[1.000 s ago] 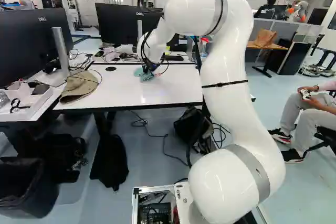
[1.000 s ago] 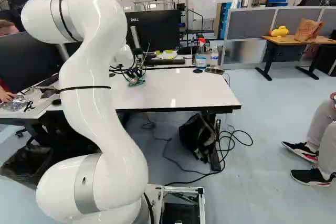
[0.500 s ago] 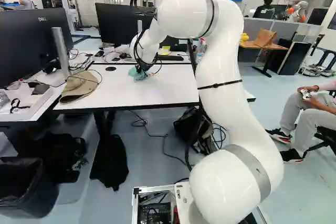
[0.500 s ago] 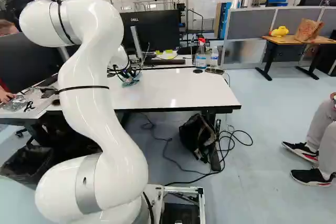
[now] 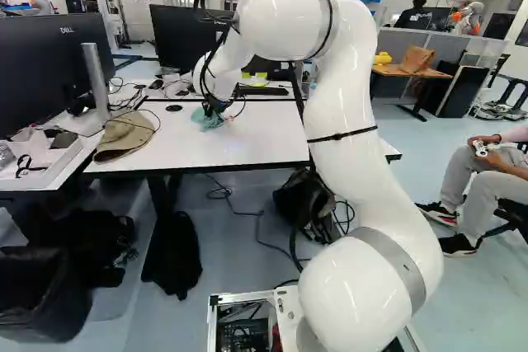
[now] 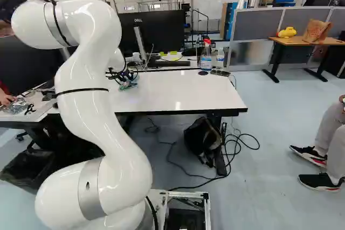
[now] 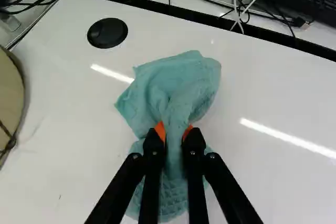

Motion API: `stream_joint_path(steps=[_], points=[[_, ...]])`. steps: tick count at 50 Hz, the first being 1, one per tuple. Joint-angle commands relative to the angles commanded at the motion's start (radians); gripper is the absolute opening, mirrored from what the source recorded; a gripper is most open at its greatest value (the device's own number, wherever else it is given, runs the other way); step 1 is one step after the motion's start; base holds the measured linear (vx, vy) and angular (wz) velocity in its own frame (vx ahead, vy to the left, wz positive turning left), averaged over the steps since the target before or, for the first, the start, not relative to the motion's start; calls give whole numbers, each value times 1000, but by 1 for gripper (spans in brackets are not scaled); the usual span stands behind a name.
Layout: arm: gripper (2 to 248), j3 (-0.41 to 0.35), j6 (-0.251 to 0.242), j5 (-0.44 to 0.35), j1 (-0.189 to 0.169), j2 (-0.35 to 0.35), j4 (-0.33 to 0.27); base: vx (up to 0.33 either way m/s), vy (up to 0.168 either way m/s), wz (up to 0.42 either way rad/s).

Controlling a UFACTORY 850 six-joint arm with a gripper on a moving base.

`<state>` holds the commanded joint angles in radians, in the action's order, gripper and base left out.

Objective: Clean the table with the green towel

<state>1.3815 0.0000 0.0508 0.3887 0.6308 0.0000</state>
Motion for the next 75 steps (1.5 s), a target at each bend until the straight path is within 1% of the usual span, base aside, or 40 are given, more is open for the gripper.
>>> stream_joint_path(steps=[14, 28, 53, 69, 75], points=[[51, -74, 0, 0, 11, -54, 0, 0, 0, 0], [51, -152, 0, 0, 2, -111, 0, 0, 0, 0], [51, -296, 0, 0, -39, -263, 0, 0, 0, 0], [51, -356, 0, 0, -79, -346, 0, 0, 0, 0], [51, -373, 0, 0, -95, -361, 0, 0, 0, 0]])
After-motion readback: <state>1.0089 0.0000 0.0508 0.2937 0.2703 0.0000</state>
